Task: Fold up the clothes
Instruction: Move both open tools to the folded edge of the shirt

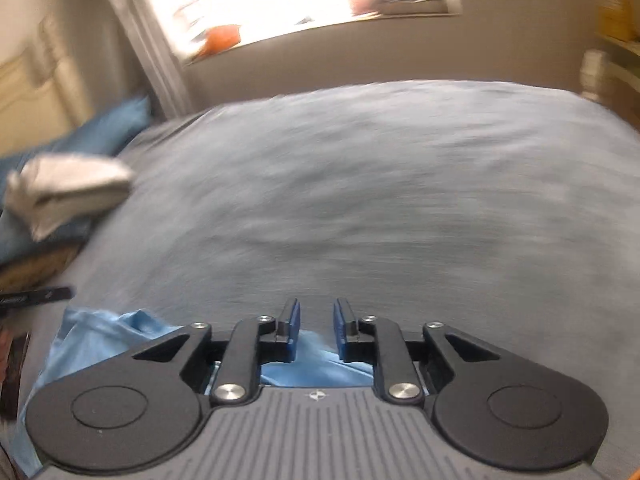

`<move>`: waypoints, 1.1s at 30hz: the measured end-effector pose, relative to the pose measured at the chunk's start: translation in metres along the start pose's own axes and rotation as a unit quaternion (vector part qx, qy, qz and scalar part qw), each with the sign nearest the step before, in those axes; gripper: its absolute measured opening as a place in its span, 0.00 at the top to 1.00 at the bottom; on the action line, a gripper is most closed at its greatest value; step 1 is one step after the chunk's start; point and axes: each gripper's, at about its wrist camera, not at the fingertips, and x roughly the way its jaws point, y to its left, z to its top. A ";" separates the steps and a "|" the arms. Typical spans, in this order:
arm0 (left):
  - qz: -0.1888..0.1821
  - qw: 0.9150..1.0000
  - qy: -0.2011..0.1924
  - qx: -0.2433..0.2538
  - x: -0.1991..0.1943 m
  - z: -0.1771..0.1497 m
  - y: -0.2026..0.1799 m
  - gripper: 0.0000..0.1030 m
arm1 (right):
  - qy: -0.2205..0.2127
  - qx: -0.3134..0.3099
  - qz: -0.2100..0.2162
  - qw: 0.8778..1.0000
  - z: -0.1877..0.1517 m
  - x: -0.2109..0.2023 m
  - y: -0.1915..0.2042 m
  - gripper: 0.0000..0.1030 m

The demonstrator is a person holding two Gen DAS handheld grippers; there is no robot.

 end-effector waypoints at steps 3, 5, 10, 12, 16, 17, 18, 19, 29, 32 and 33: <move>-0.006 0.999 0.018 -0.044 -0.011 -0.002 0.013 0.68 | -0.001 0.016 -0.014 1.000 -0.016 -0.034 -0.036 0.60; -0.008 0.997 0.025 -0.068 -0.016 -0.004 0.020 0.68 | 0.017 0.015 -0.009 1.000 -0.030 -0.042 -0.045 0.54; 0.005 0.997 0.036 -0.071 -0.017 -0.011 0.021 0.66 | 0.077 -0.072 -0.023 0.994 -0.059 -0.031 -0.036 0.42; 0.010 0.997 0.042 -0.069 -0.015 -0.014 0.020 0.66 | 0.085 -0.110 -0.061 0.988 -0.061 -0.012 -0.033 0.42; 0.008 0.995 0.054 -0.082 -0.016 -0.017 0.019 0.66 | 0.045 -0.048 -0.078 0.995 -0.040 0.008 -0.057 0.45; 0.005 0.995 0.054 -0.084 -0.018 -0.018 0.019 0.66 | 0.030 -0.016 -0.074 0.997 -0.034 0.007 -0.066 0.45; 0.003 0.995 0.054 -0.080 -0.019 -0.018 0.018 0.66 | 0.020 0.007 -0.060 0.998 -0.032 0.003 -0.072 0.45; 0.000 0.996 0.054 -0.076 -0.021 -0.019 0.017 0.66 | 0.011 0.029 -0.045 0.998 -0.029 -0.002 -0.078 0.45; 0.000 0.997 0.072 -0.024 -0.012 -0.025 0.016 0.66 | 0.065 0.116 0.045 0.990 -0.058 -0.001 -0.109 0.45; 0.000 0.998 0.060 -0.017 -0.010 -0.023 0.018 0.66 | 0.073 0.132 0.057 0.987 -0.060 0.004 -0.114 0.45; 0.001 0.998 0.057 -0.013 -0.009 -0.022 0.019 0.66 | 0.073 0.140 0.061 0.986 -0.060 0.005 -0.117 0.45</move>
